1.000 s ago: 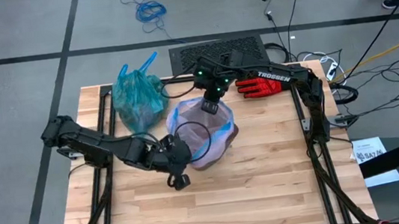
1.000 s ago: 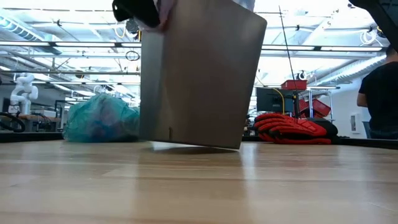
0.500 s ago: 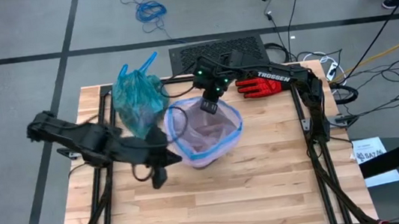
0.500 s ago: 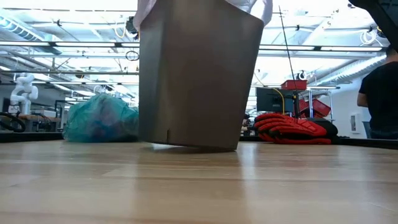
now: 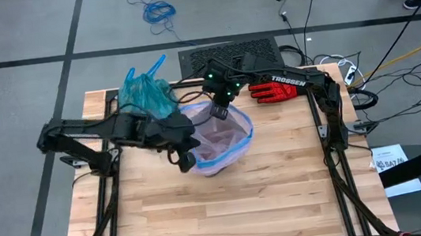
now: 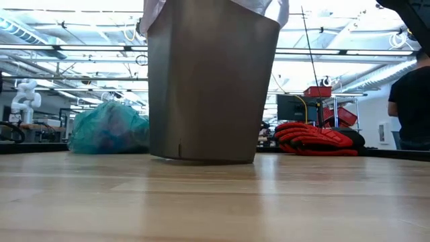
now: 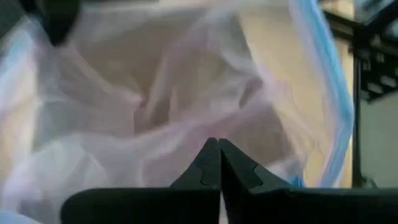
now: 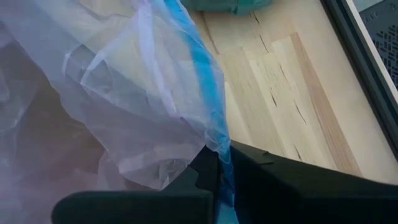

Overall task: Place trash/remove bag and relplace
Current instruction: Insert the new pink trash bag into the trash bin

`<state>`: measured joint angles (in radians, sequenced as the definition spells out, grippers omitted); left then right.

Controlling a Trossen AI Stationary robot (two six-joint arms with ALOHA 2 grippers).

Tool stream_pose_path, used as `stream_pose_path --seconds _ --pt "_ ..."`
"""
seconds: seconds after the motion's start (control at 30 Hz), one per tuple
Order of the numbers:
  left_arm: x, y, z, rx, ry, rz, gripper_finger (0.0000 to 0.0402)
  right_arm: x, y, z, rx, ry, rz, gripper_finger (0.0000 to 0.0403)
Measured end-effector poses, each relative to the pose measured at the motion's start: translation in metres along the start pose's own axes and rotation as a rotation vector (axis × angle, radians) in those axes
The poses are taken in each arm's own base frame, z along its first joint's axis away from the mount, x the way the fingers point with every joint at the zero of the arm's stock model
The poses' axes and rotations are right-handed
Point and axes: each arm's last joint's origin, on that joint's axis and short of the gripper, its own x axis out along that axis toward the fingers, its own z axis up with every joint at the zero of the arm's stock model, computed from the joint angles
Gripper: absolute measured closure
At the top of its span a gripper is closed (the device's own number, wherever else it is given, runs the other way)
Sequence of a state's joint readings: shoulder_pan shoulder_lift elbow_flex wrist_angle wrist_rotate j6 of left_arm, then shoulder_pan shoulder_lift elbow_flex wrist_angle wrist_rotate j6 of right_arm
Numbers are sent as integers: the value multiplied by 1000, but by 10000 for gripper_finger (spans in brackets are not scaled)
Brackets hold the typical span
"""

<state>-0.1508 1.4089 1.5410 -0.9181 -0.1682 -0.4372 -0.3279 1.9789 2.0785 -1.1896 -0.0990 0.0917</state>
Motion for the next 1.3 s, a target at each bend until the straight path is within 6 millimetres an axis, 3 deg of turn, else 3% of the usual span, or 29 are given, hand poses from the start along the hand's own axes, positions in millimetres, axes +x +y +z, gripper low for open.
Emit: stream_pose_path --seconds 0.2,0.43,0.67,0.8,0.9,1.0,1.13,1.3 --pt "4 -9 -19 -71 193 -21 402 0 0 -1 -3 8 -1 392" --pt "-4 -37 -39 -48 175 -12 402 0 0 -1 -15 5 3 392" --pt "25 -30 -59 -61 155 145 402 0 0 0 -18 -3 6 392" --pt "46 -27 -71 -99 146 120 402 0 0 0 -23 -2 6 392" --pt "51 -30 -73 -139 150 65 402 0 0 0 -26 -1 6 392" --pt "38 -36 -70 -169 126 12 402 0 0 0 -26 0 7 392" --pt "-1 -40 -53 -213 28 -83 402 0 0 0 -31 0 7 392" --pt "-38 -25 -33 -297 -101 -79 402 0 0 0 -33 -1 7 392"
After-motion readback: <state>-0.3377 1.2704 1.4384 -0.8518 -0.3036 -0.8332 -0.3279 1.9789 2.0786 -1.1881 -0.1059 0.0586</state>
